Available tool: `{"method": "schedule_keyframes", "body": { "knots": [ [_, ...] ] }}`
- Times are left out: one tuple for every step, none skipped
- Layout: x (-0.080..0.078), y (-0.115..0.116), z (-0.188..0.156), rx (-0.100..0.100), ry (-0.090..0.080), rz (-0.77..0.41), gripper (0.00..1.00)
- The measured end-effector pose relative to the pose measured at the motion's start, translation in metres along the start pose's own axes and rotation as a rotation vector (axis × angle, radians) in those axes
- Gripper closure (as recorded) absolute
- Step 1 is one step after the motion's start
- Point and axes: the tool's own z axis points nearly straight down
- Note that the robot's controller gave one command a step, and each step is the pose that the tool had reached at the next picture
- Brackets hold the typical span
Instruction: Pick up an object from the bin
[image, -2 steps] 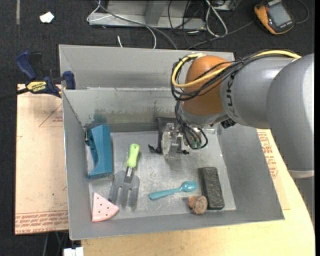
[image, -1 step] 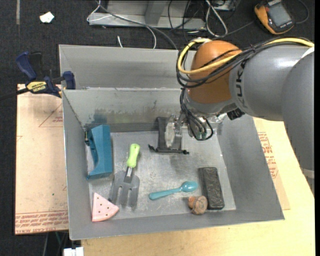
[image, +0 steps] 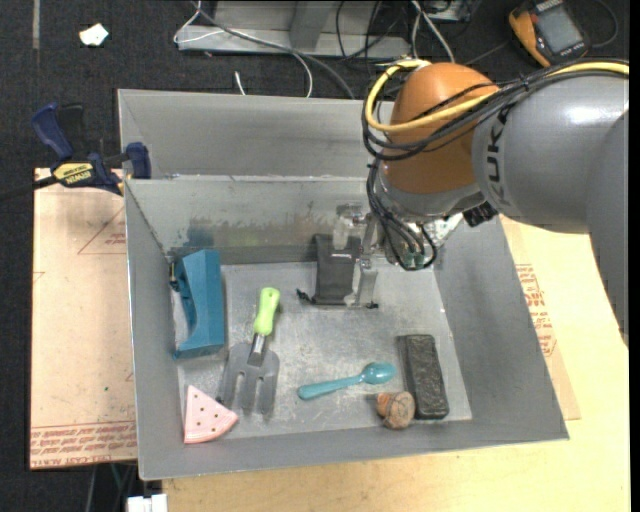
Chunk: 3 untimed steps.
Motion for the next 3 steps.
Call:
{"method": "schedule_keyframes", "body": {
  "knots": [
    [0.000, 0.000, 0.000, 0.000, 0.000, 0.000, 0.00],
    [-0.010, -0.003, 0.038, 0.000, -0.010, -0.174, 0.00],
    [-0.016, -0.025, 0.083, -0.002, -0.003, -0.227, 0.00]
  ]
}}
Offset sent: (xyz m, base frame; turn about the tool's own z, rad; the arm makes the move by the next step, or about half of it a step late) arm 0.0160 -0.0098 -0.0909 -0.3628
